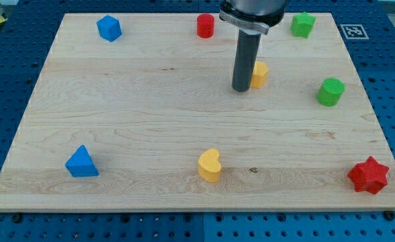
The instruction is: Move your arm to the top of yellow hexagon
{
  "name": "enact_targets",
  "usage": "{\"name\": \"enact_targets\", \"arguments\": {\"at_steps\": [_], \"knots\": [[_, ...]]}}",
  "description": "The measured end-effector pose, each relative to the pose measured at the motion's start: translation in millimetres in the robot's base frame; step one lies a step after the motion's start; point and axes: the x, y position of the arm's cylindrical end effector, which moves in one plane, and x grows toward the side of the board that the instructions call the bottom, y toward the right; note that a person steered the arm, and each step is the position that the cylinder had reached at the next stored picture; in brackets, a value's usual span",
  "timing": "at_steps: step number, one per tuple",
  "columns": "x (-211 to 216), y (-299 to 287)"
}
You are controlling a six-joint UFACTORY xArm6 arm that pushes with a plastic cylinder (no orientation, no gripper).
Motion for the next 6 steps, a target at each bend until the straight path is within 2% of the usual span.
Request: {"name": "enact_targets", "arguments": {"at_steps": [1,2,3,4,6], "knots": [[-12,12],[-10,47],[-5,41],[-15,7],[-73,13]]}}
